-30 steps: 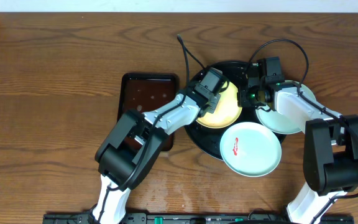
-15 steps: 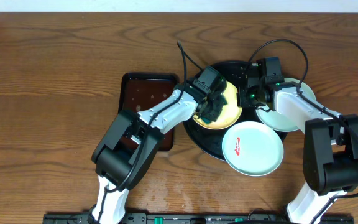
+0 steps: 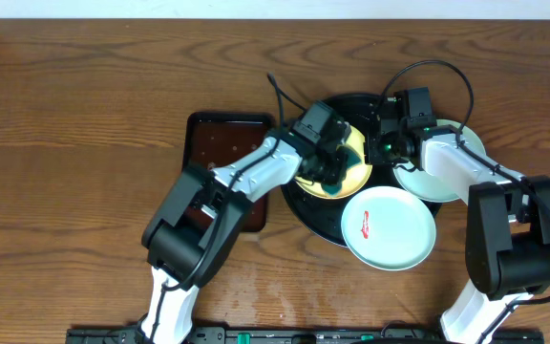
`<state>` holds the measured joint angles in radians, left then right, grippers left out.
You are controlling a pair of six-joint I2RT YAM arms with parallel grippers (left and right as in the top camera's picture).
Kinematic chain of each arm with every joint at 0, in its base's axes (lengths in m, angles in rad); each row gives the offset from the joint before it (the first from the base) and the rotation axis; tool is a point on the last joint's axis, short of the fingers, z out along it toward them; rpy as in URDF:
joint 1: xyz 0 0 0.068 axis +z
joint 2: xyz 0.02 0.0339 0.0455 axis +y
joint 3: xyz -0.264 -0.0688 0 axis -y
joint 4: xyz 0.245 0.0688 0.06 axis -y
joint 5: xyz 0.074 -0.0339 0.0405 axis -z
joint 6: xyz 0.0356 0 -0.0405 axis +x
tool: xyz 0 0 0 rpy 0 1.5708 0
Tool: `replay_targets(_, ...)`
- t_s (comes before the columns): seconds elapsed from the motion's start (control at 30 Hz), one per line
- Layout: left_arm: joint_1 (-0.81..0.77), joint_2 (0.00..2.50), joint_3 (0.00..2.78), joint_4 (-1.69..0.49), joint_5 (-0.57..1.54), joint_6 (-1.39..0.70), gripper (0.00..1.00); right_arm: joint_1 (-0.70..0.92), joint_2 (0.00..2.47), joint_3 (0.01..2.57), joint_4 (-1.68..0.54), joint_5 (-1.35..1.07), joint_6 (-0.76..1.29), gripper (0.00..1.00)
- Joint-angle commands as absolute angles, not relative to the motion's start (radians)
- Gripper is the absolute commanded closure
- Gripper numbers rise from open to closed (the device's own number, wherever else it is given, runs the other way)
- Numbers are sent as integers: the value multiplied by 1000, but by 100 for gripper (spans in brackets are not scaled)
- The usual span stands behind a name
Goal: Clean dirty plates on tray and stack at the side
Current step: 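Wipe the sponge across the yellow plate face, left gripper, then return the sponge to the water tray to rewet it, left gripper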
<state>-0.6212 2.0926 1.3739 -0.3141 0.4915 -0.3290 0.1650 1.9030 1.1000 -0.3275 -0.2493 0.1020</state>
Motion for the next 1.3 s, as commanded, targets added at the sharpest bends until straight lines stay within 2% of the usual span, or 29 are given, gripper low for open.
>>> replay_targets(0.0,-546,2018,1422,-313,524,-365,83,175,1921,1097,-332,-252,107,97)
replay_targets(0.1,-480,1928,1423,-326,524,-365,83,175,1921,1097,-332,-252,107,95)
replay_targets(0.2,-419,1835,1423,-383,520,-365,83,175,1921,1097,-332,-252,107,88)
replay_targets(0.27,-364,1740,1423,-508,445,-364,83,175,1921,1097,-332,-252,107,78)
replay_targets(0.33,-336,1687,1423,-614,357,-364,83,175,1921,1097,-332,-252,107,75)
replay_targets(0.4,-310,1646,1423,-722,261,-361,83,175,1921,1097,-332,-252,107,75)
replay_targets(0.5,-271,1612,1423,-886,146,-352,83,176,1921,1097,-332,-252,107,85)
replay_targets(0.63,-250,1614,1414,-967,89,-349,83,178,1921,1097,-331,-252,107,97)
replay_targets(0.7,-244,1614,1411,-987,62,-349,83,178,1921,1097,-331,-252,107,99)
replay_targets(0.9,-242,1614,1411,-1002,59,-322,83,178,1921,1097,-332,-252,107,99)
replay_targets(1.0,-242,1614,1411,-1002,59,-322,92,178,1921,1097,-332,-252,107,99)
replay_targets(1.27,-242,1614,1411,-1016,59,-311,92,177,1913,1104,-328,-252,107,99)
